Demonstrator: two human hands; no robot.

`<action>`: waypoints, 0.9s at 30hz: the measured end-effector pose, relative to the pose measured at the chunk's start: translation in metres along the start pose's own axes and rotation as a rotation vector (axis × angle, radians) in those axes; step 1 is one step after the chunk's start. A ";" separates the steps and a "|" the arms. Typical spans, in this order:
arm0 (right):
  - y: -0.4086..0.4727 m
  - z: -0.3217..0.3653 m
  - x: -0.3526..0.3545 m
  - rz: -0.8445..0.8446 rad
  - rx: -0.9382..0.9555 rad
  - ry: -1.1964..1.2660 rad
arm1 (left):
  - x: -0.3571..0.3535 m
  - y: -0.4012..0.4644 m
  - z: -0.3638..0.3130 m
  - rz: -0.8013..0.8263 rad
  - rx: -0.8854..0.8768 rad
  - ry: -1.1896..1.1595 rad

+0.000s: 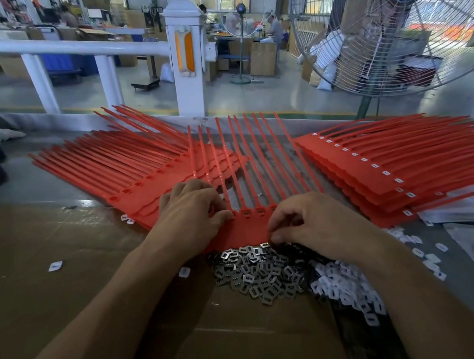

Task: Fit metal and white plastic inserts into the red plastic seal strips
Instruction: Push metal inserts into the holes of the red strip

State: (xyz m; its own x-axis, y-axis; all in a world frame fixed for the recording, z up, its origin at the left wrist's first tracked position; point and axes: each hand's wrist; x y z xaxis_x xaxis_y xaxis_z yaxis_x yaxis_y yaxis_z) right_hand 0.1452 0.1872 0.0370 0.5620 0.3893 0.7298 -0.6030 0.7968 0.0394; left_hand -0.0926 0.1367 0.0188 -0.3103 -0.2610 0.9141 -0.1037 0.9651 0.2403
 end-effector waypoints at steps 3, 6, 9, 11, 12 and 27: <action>0.002 0.003 -0.001 0.024 0.014 -0.041 | 0.000 0.000 0.000 -0.007 -0.003 0.006; 0.001 0.002 -0.002 0.018 0.003 -0.043 | 0.000 0.000 0.001 -0.008 -0.006 0.008; -0.001 0.001 -0.002 -0.030 0.001 -0.006 | -0.001 0.000 0.002 -0.009 -0.013 0.008; -0.001 0.001 -0.002 -0.127 0.013 0.047 | -0.001 0.000 0.002 -0.007 -0.015 0.007; -0.001 0.000 -0.002 -0.178 0.016 0.093 | -0.001 0.000 0.002 -0.005 -0.015 0.008; 0.000 -0.024 0.017 -0.503 -0.217 0.419 | 0.000 0.000 0.001 0.005 -0.005 0.013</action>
State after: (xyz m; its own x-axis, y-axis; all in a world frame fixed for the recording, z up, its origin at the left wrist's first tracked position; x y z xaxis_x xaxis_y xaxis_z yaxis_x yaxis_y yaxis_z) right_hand 0.1681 0.2046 0.0332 0.9414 0.0593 0.3320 -0.1096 0.9848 0.1347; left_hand -0.0937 0.1369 0.0187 -0.2981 -0.2560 0.9196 -0.0976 0.9665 0.2374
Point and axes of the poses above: each hand's wrist, its own y-axis towards the middle knuckle, its own x-axis out of the back of the hand, z = x × y, and after that the axes turned 7 degrees about y, right-handed
